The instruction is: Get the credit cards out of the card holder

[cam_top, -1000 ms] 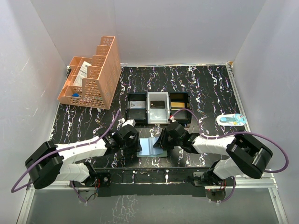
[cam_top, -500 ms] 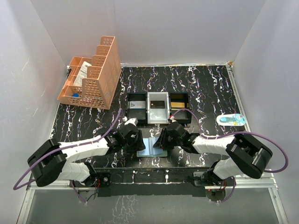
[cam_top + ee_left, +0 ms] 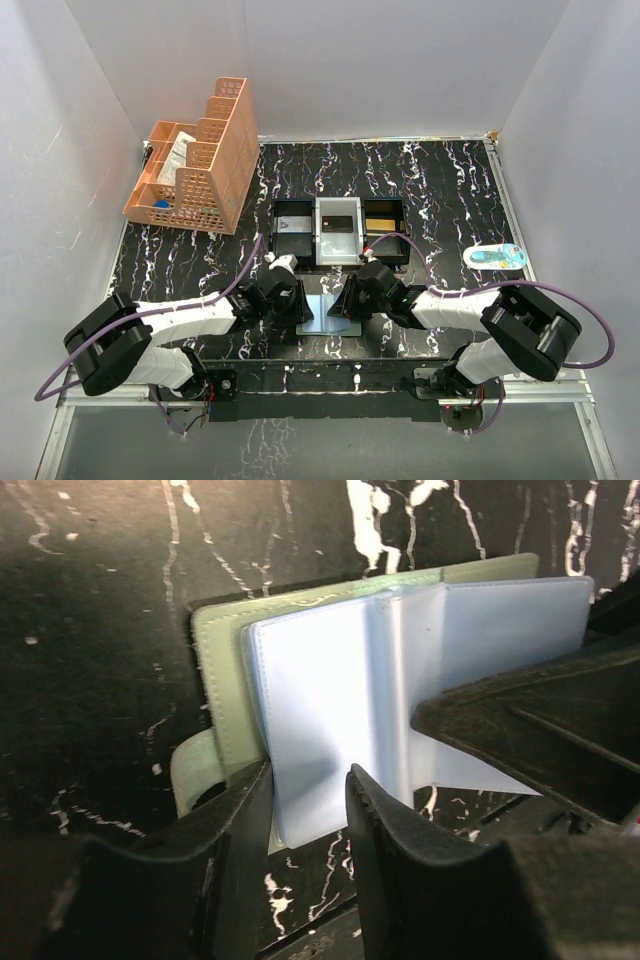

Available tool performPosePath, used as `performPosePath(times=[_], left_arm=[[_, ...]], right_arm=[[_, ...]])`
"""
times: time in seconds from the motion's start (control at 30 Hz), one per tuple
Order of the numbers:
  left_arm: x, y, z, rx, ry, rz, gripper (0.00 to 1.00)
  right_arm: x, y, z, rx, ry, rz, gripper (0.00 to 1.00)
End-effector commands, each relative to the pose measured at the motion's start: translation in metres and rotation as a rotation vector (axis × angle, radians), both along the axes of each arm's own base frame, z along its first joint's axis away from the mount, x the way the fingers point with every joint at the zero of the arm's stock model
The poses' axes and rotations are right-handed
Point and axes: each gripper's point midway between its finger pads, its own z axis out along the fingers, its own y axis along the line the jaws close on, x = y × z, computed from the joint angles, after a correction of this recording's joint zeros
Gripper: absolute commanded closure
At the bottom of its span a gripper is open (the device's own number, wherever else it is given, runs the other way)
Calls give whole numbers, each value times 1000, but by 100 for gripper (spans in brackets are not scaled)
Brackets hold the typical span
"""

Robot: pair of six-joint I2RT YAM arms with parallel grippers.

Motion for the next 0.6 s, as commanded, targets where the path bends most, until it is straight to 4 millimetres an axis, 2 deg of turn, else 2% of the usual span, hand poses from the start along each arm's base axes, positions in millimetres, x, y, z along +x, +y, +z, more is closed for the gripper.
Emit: performPosePath(times=[0.0,0.27,0.43,0.57], left_arm=[[-9,-26,6,-137,27,-64,68],[-6,-42,22,-210,-2,-102,73],[-6,-33,9,-141,25,-79,77],[-6,-15,2,-47,41,-34,80]], right_arm=[[-2,-1,-10,-12,12,-2,79],[-3,-3,-14,-20,17,-3,81],[-3,-1,-8,-8,10,9,81],[5,3,16,-23,-44,39,79]])
